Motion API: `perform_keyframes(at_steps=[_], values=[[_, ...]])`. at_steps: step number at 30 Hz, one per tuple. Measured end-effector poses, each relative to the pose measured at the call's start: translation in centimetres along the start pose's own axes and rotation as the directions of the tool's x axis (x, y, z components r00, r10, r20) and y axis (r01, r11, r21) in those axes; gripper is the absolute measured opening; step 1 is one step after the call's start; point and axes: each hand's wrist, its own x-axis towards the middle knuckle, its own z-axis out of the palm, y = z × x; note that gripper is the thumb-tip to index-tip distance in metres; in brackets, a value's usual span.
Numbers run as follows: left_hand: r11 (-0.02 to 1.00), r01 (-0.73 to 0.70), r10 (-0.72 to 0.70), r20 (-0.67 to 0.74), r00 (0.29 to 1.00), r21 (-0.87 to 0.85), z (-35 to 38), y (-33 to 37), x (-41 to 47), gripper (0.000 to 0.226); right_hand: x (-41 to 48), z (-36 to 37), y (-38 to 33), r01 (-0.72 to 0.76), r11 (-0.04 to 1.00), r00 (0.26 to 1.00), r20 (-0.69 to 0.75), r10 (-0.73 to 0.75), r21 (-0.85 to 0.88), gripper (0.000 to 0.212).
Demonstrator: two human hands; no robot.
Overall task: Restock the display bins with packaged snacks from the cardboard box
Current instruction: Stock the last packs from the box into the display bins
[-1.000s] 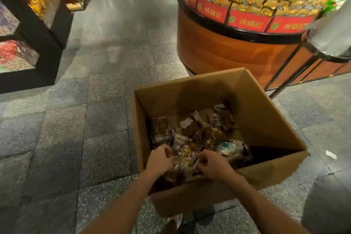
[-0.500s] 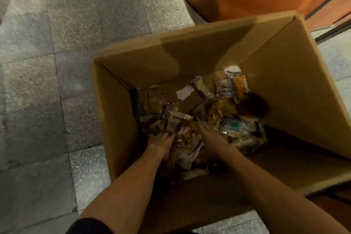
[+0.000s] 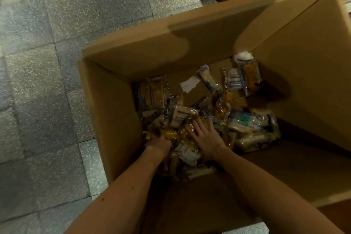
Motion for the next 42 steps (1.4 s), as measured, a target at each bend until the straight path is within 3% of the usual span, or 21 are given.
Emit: perform_keyframes(at_steps=[3, 8, 12, 15, 17, 19, 23, 25, 27, 29, 33, 37, 42], values=[[0.998, -0.056, 0.057, -0.064, 0.996, 0.021, -0.2, -0.2, -0.5, 0.033, 0.3, 1.2, -0.6, -0.005, 0.997, 1.0, -0.024, 0.007, 0.078, 0.106], [0.995, -0.076, 0.072, -0.06, 0.996, -0.07, -2.0, -0.5, -1.5, 0.031, 0.7, 0.2, 0.2, 0.032, 0.954, 0.999, -0.039, -0.021, 0.298, 0.095], [0.984, -0.049, 0.046, -0.023, 0.999, -0.174, -4.9, -1.7, -3.2, 0.062, 0.1, -1.4, 2.2, 0.048, 0.896, 0.999, -0.042, -0.033, 0.442, 0.087], [0.968, -0.053, 0.047, -0.031, 0.998, -0.244, -7.2, -2.6, -4.6, 0.078, -0.5, -3.0, 3.4, -0.027, 0.824, 1.0, 0.025, 0.015, 0.567, 0.075], [0.948, -0.041, 0.03, -0.039, 0.999, -0.315, -8.6, -3.0, -5.6, 0.084, -0.8, -4.1, 4.4, -0.123, 0.718, 0.992, 0.112, 0.063, 0.686, 0.069], [0.912, -0.041, 0.03, -0.034, 0.999, -0.408, -9.8, -3.5, -6.4, 0.086, -1.3, -4.6, 5.6, -0.202, 0.544, 0.978, 0.201, 0.061, 0.815, 0.064], [0.784, -0.091, 0.063, -0.067, 0.996, -0.615, -11.3, -4.8, -7.8, 0.096, -3.6, -4.8, 7.8, -0.285, -0.022, 0.958, 0.284, -0.035, 0.958, 0.053], [0.71, -0.134, 0.082, -0.107, 0.991, -0.692, -12.0, -4.9, -8.8, 0.083, -5.1, -4.9, 8.4, -0.28, -0.195, 0.96, 0.272, -0.068, 0.94, 0.049], [0.617, -0.19, 0.128, -0.141, 0.982, -0.763, -12.8, -4.4, -10.0, 0.055, -6.3, -5.2, 8.6, -0.275, -0.343, 0.961, 0.264, -0.081, 0.898, 0.068], [0.535, -0.22, 0.167, -0.154, 0.974, -0.816, -13.8, -3.7, -11.3, 0.047, -7.4, -6.1, 8.6, -0.239, -0.479, 0.969, 0.236, -0.067, 0.845, 0.077], [0.51, -0.237, 0.192, -0.159, 0.968, -0.827, -15.4, -2.2, -13.1, 0.056, -9.7, -8.0, 8.5, -0.116, -0.597, 0.99, 0.137, -0.01, 0.794, 0.065], [0.47, -0.283, 0.233, -0.192, 0.953, -0.836, -16.5, -0.2, -14.5, 0.051, -12.5, -9.0, 8.5, -0.048, -0.626, 0.995, 0.09, 0.035, 0.778, 0.079], [0.487, -0.382, 0.322, -0.245, 0.914, -0.785, -17.1, 4.0, -17.9, 0.055, -18.9, -9.0, 8.6, 0.103, -0.672, 0.983, 0.028, 0.181, 0.733, 0.023]])
